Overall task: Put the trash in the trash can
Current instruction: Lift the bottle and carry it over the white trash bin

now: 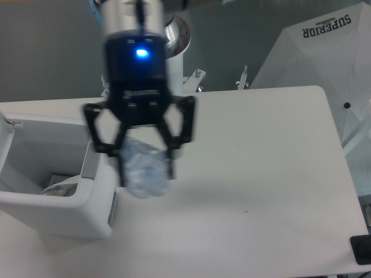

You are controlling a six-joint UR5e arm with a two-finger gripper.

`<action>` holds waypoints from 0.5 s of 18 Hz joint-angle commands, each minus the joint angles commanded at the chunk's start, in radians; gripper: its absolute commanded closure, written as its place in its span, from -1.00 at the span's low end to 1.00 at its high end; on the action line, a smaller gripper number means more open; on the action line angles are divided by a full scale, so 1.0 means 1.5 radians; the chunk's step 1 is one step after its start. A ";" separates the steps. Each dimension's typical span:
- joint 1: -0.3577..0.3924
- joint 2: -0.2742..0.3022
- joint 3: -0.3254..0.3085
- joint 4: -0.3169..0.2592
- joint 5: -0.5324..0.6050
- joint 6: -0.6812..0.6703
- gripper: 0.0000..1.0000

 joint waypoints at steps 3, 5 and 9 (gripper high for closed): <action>-0.028 0.001 -0.019 0.000 0.001 -0.001 -0.21; -0.055 0.002 -0.045 0.000 0.004 -0.007 -0.21; -0.083 0.012 -0.087 0.000 0.005 -0.007 -0.21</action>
